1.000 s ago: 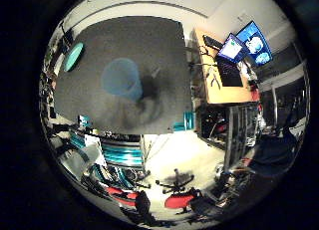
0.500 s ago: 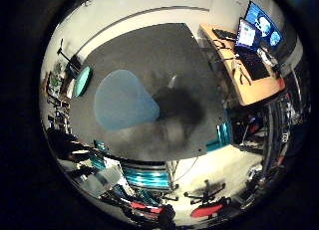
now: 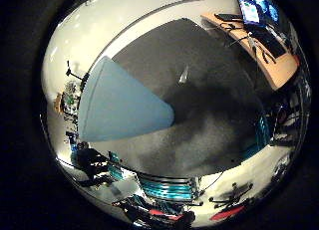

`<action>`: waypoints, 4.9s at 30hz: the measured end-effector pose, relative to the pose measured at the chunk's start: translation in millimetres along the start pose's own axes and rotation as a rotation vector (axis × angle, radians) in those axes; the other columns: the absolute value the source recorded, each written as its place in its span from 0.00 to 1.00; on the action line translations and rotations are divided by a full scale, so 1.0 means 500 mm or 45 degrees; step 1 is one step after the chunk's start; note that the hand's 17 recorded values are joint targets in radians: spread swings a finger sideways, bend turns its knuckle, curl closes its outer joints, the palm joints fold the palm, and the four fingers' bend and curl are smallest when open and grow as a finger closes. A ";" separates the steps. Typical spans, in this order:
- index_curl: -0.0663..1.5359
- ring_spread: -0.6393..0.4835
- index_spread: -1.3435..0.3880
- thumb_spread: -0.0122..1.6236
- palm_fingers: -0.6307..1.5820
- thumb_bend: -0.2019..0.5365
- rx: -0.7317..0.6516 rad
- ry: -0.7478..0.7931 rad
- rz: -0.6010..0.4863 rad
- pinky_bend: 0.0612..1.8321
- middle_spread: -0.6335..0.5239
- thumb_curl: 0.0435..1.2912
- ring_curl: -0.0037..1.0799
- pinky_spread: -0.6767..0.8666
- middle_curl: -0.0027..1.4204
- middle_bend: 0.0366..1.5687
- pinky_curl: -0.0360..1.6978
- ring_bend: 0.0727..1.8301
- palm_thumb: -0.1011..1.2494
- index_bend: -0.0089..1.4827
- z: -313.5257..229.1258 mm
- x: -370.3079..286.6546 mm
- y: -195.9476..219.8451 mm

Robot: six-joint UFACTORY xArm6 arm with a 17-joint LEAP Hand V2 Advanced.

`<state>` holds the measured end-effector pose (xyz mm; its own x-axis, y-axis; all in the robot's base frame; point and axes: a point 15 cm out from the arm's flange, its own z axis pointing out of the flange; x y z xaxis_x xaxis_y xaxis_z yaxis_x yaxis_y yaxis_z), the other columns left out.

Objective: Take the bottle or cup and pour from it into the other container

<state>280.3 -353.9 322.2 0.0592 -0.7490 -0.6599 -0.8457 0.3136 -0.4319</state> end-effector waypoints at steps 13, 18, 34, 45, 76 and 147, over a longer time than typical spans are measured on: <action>0.20 0.74 0.65 0.62 0.35 0.24 0.028 -0.023 0.063 0.31 0.62 0.20 0.21 0.72 0.23 0.16 0.17 0.23 0.36 0.11 -0.022 0.070 0.023; 0.20 0.74 0.64 0.62 0.34 0.24 0.037 -0.049 0.083 0.31 0.62 0.20 0.21 0.72 0.23 0.17 0.17 0.23 0.36 0.10 -0.016 0.104 0.042; 0.19 0.73 0.63 0.61 0.33 0.23 0.040 -0.153 0.133 0.32 0.62 0.20 0.22 0.72 0.24 0.17 0.17 0.25 0.37 0.10 0.038 0.203 0.083; 0.19 0.73 0.64 0.60 0.33 0.23 0.030 -0.201 0.160 0.32 0.61 0.20 0.22 0.72 0.23 0.18 0.17 0.25 0.37 0.10 0.066 0.221 0.101; 0.23 0.65 0.69 0.60 0.41 0.24 -0.131 -0.401 0.133 0.23 0.60 0.21 0.20 0.66 0.24 0.18 0.15 0.27 0.43 0.12 0.185 0.154 0.091; 0.72 0.35 0.49 0.55 0.72 0.24 -0.382 -0.539 -0.119 0.52 0.37 0.42 0.63 0.16 0.60 0.63 0.50 0.65 0.68 0.31 0.208 -0.189 -0.044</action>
<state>348.6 -229.4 330.2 0.2981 -0.4453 -0.8443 -0.9376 0.0293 -0.3464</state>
